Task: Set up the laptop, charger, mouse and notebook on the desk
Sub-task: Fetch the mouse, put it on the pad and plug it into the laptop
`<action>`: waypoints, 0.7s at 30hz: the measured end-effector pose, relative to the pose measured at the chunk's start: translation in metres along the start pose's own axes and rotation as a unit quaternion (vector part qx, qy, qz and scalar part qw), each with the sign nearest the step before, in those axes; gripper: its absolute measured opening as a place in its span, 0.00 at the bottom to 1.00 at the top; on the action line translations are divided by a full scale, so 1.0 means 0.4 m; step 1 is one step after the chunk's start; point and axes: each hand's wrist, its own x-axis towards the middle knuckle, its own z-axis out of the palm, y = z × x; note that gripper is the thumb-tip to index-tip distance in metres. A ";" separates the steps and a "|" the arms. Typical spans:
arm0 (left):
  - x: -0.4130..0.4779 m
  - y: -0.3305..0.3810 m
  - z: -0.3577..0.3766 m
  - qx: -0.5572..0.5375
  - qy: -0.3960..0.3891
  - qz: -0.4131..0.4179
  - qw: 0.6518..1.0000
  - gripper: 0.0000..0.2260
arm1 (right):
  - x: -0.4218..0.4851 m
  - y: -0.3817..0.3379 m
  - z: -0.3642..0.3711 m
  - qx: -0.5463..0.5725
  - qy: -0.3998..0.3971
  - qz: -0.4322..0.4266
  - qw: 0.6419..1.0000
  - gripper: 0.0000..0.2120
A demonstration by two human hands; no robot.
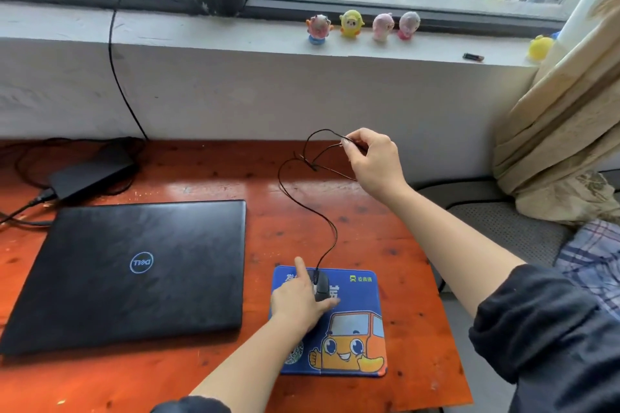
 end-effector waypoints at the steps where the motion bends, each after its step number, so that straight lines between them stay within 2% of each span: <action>1: 0.001 -0.007 -0.006 -0.010 -0.010 0.002 1.000 0.53 | 0.002 -0.009 0.008 0.006 -0.018 0.005 1.000 0.06; 4: 0.016 -0.054 -0.068 -0.076 -0.019 -0.003 0.997 0.47 | 0.024 -0.032 0.021 0.053 -0.103 0.056 0.992 0.06; 6: 0.033 -0.094 -0.141 -0.165 0.018 -0.015 0.986 0.34 | 0.044 -0.044 0.022 0.124 -0.158 0.107 0.974 0.07; 8: 0.048 -0.126 -0.229 -0.256 0.078 -0.011 0.964 0.18 | 0.065 -0.059 0.022 0.203 -0.194 0.158 0.947 0.08; 10: 0.060 -0.153 -0.313 -0.336 0.119 0.006 0.934 0.07 | 0.083 -0.083 0.030 0.271 -0.218 0.196 0.917 0.08; 13: 0.052 -0.179 -0.408 -0.447 0.092 0.067 0.887 0.07 | 0.099 -0.142 0.059 0.337 -0.255 0.214 0.880 0.06; 17: 0.026 -0.208 -0.471 -0.426 0.058 0.143 0.891 0.17 | 0.091 -0.247 0.132 0.415 -0.287 0.220 0.835 0.07; 21: 0.032 -0.286 -0.505 -0.419 0.085 0.153 0.891 0.20 | 0.072 -0.359 0.243 0.486 -0.252 0.247 0.800 0.07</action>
